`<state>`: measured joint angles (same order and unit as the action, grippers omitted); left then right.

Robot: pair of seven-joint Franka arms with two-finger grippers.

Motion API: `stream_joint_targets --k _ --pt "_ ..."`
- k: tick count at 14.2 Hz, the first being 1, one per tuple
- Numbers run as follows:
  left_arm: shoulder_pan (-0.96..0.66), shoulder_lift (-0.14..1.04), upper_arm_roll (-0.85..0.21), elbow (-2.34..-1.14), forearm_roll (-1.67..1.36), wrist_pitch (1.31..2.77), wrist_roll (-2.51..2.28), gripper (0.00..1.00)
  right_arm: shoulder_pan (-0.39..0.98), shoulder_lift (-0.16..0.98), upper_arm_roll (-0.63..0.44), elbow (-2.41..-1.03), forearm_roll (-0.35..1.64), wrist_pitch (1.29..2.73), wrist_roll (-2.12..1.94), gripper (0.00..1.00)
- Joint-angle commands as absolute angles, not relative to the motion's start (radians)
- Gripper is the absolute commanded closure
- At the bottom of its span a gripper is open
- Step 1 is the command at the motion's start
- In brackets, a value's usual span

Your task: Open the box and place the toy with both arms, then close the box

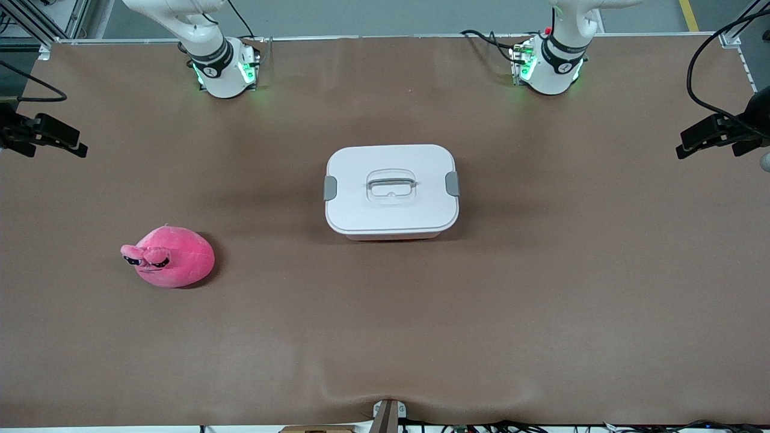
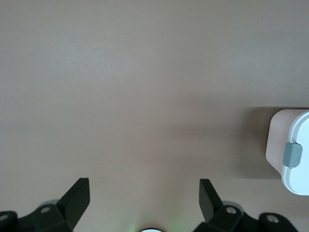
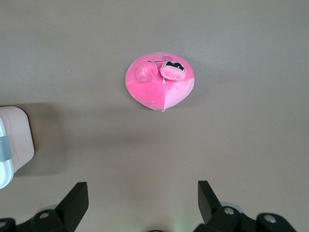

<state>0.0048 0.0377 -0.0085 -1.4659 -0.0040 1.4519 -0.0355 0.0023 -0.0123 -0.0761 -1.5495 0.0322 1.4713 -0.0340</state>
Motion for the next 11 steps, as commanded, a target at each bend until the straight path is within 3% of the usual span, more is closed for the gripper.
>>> stream_joint_targets --k 1,11 --pt "0.011 0.035 -0.009 -1.462 0.008 1.442 -0.025 0.00 -0.003 0.001 -0.069 -1.532 0.020 1.467 -0.043 0.00" --pt "0.009 0.069 -0.005 -1.448 0.011 1.445 -0.031 0.00 -0.005 0.002 -0.067 -1.532 0.020 1.466 -0.044 0.00"
